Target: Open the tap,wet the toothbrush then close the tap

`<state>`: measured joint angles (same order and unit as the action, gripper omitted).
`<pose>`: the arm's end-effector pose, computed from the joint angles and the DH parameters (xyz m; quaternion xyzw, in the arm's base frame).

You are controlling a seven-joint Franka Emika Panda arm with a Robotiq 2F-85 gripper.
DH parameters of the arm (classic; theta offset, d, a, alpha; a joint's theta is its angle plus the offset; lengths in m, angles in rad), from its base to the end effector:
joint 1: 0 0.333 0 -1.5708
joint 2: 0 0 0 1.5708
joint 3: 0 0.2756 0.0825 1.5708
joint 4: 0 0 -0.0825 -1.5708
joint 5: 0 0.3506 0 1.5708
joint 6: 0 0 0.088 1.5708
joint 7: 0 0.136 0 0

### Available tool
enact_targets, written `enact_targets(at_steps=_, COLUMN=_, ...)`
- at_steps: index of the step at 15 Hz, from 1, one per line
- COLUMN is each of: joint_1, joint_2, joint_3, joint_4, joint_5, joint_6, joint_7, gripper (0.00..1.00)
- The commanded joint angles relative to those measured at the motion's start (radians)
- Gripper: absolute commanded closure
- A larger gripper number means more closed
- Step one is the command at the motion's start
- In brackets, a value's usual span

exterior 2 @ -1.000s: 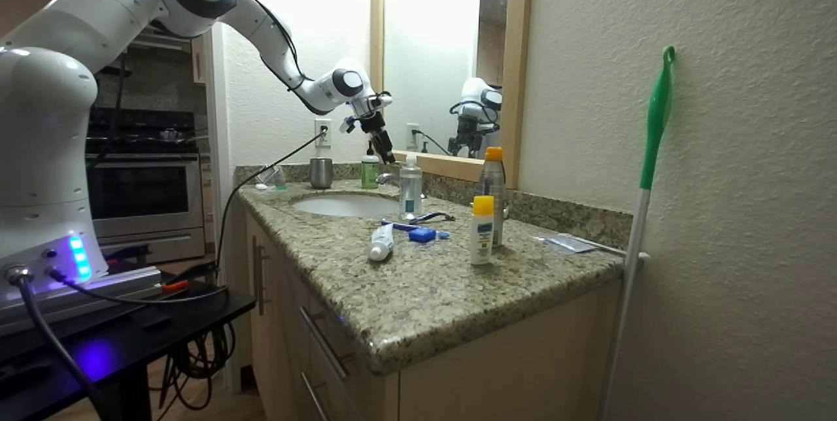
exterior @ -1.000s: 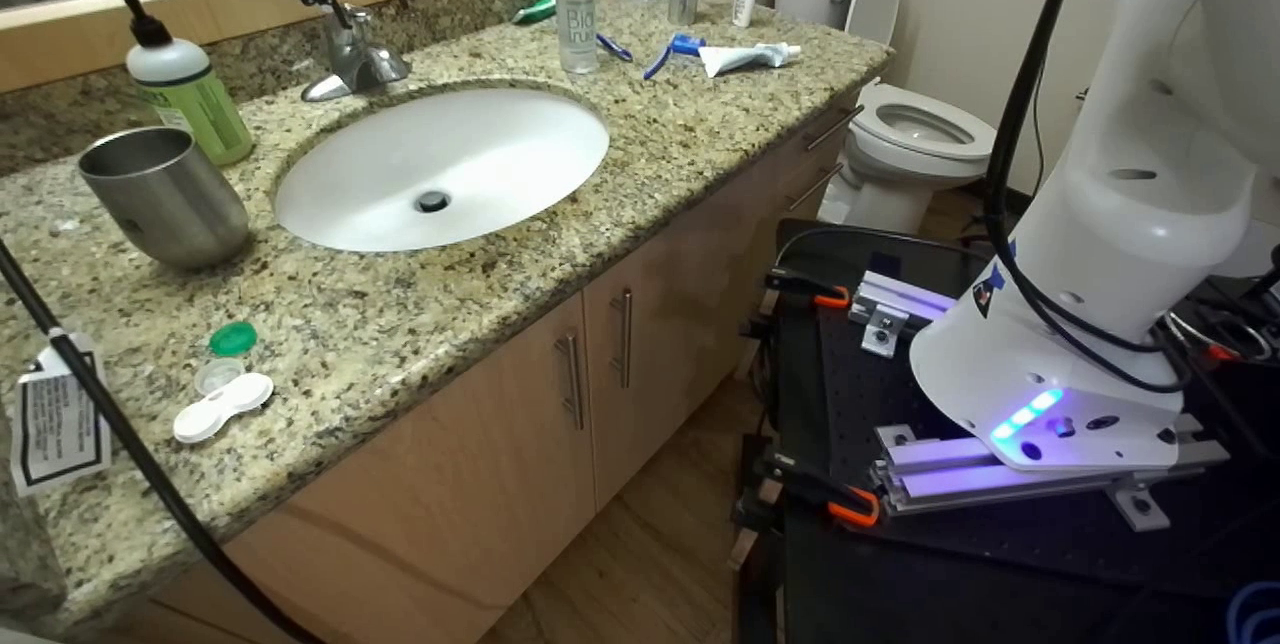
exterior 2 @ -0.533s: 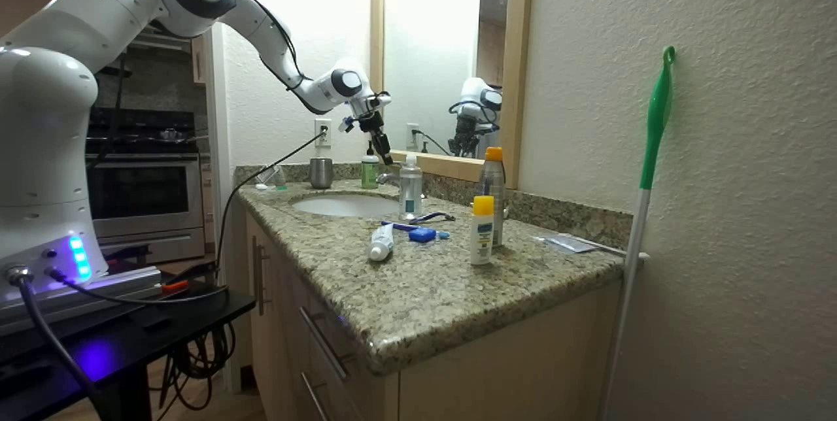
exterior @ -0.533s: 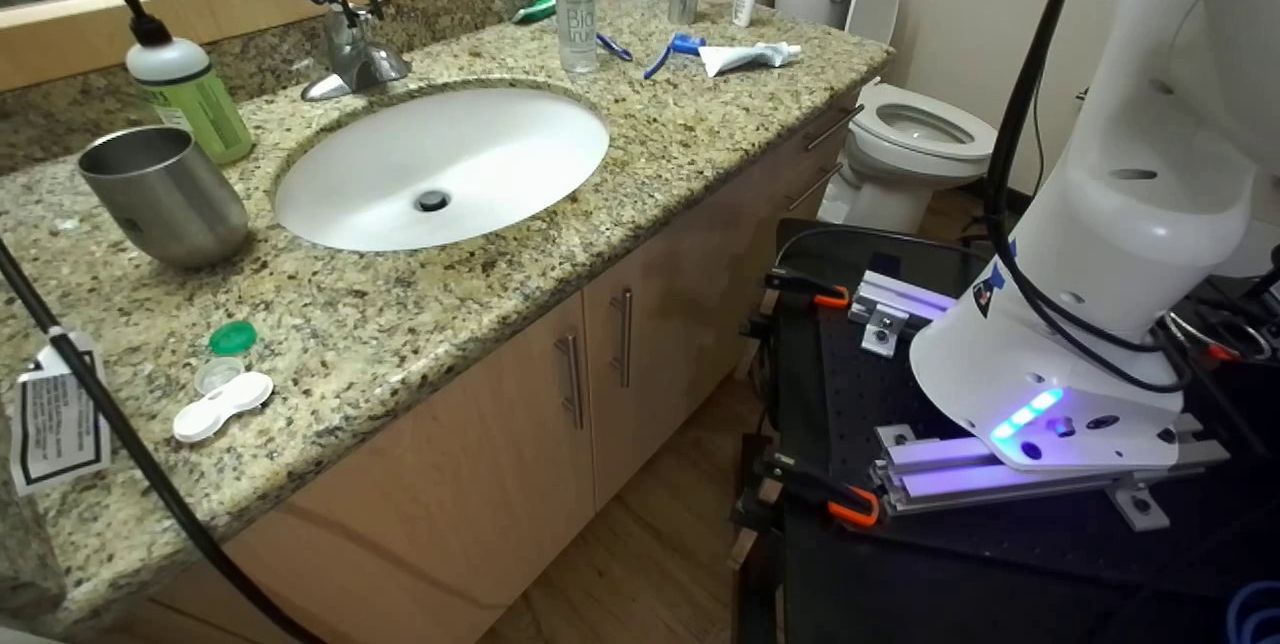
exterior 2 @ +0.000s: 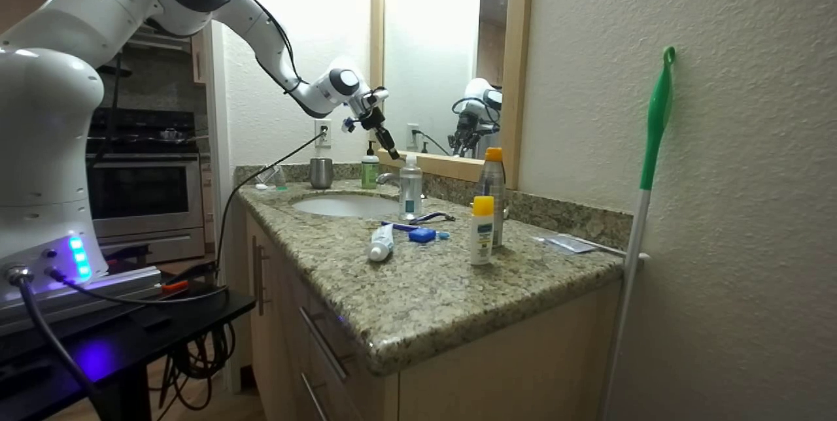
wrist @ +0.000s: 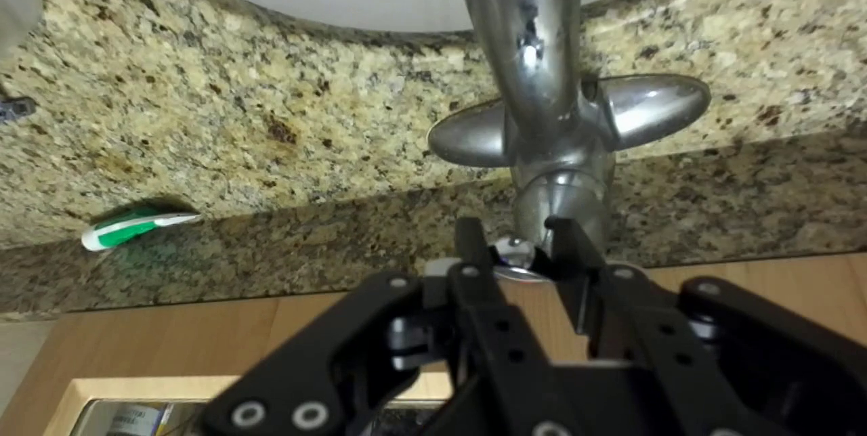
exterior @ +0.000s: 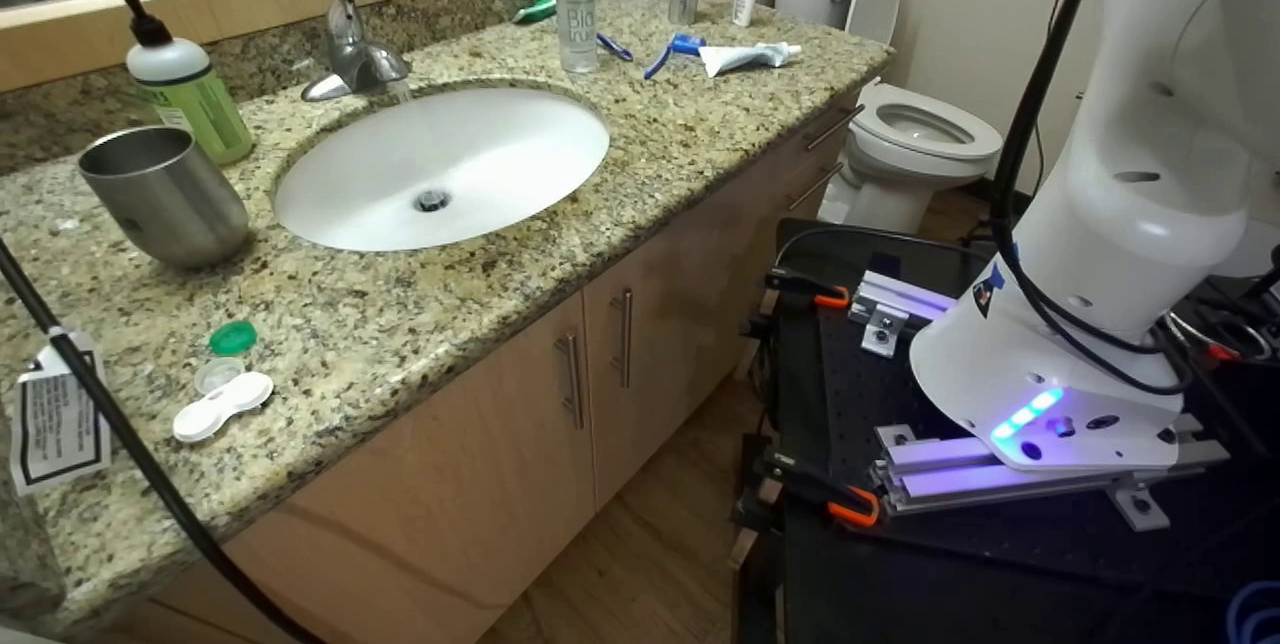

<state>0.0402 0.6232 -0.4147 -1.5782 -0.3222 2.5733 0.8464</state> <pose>0.6592 -0.2134 0.3032 0.8689 -0.3986 0.2412 0.1672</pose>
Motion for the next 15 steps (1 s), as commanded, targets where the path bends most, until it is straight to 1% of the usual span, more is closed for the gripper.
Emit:
enact_targets(at_steps=1, joint_1=0.056, joint_2=-0.136, joint_3=-0.111, joint_4=-0.127, joint_5=-0.099, joint_6=0.131, joint_7=0.099, gripper=0.93)
enact_targets(at_steps=2, joint_1=0.075, joint_2=-0.144, joint_3=-0.135, joint_4=-0.15, joint_5=-0.118, joint_6=0.172, joint_7=0.116, gripper=0.82)
enact_targets(at_steps=3, joint_1=0.1, joint_2=-0.143, joint_3=-0.167, joint_4=-0.169, joint_5=-0.142, joint_6=0.219, joint_7=0.134, gripper=0.82)
enact_targets(at_steps=4, joint_1=0.129, joint_2=-0.141, joint_3=-0.204, joint_4=-0.187, joint_5=-0.162, joint_6=0.262, joint_7=0.156, gripper=0.72)
enact_targets(at_steps=5, joint_1=0.166, joint_2=-0.139, joint_3=-0.246, joint_4=-0.21, joint_5=-0.193, joint_6=0.308, joint_7=0.189, gripper=0.46)
enact_targets(at_steps=6, joint_1=0.202, joint_2=-0.135, joint_3=-0.289, joint_4=-0.23, joint_5=-0.214, joint_6=0.352, joint_7=0.228, gripper=0.45)
enact_targets(at_steps=8, joint_1=0.299, joint_2=-0.154, joint_3=-0.421, joint_4=-0.244, joint_5=-0.255, joint_6=0.418, joint_7=0.352, gripper=0.33)
enact_targets(at_steps=9, joint_1=0.314, joint_2=-0.215, joint_3=-0.427, joint_4=-0.276, joint_5=-0.262, joint_6=0.432, joint_7=0.334, gripper=0.25)
enact_targets(at_steps=10, joint_1=0.333, joint_2=-0.284, joint_3=-0.431, joint_4=-0.309, joint_5=-0.272, joint_6=0.433, joint_7=0.305, gripper=0.19)
enact_targets(at_steps=12, joint_1=0.343, joint_2=-0.408, joint_3=-0.381, joint_4=-0.383, joint_5=-0.176, joint_6=0.45, joint_7=0.163, gripper=0.05)
enact_targets(at_steps=13, joint_1=0.359, joint_2=-0.469, joint_3=-0.374, joint_4=-0.419, joint_5=-0.152, joint_6=0.441, joint_7=0.121, gripper=0.0)
enact_targets(at_steps=15, joint_1=0.391, joint_2=-0.591, joint_3=-0.376, joint_4=-0.498, joint_5=-0.149, joint_6=0.487, joint_7=0.077, gripper=0.0)
